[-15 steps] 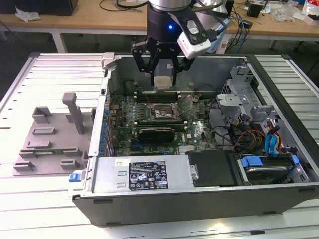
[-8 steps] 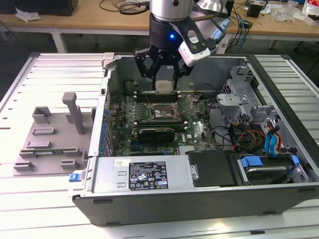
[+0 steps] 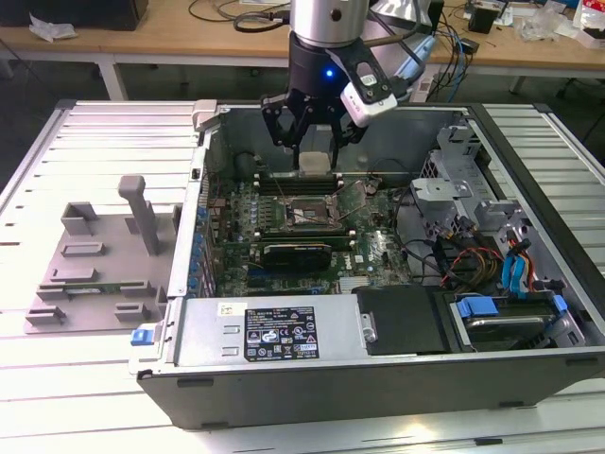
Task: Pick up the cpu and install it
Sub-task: 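Pick up the cpu and move it towards the insertion slot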
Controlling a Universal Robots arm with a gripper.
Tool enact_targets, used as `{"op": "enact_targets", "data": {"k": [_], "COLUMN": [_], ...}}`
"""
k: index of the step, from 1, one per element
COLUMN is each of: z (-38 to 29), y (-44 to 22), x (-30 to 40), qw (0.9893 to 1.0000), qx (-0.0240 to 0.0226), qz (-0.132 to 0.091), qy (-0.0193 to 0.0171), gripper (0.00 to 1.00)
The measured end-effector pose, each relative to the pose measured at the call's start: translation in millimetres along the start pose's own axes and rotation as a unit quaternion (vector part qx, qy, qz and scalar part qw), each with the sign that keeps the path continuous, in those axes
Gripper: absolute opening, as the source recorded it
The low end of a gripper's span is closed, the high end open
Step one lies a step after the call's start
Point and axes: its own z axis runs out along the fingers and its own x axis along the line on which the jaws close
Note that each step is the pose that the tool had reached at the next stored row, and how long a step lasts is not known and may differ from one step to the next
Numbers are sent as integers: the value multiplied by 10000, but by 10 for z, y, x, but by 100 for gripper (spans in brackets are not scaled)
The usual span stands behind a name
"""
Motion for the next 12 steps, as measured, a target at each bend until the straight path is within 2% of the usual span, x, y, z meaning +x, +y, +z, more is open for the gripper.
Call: {"op": "enact_targets", "data": {"k": [3, 5, 10, 12], "z": [23, 58, 132, 140], "y": [54, 114, 153, 161], "x": [-2, -5, -6, -7], "qw": [10000, 10000, 10000, 10000], "qx": [0, 0, 0, -1], "qz": [1, 1, 1, 0], "qy": [0, 0, 0, 0], "gripper": [54, 54, 54, 54]}}
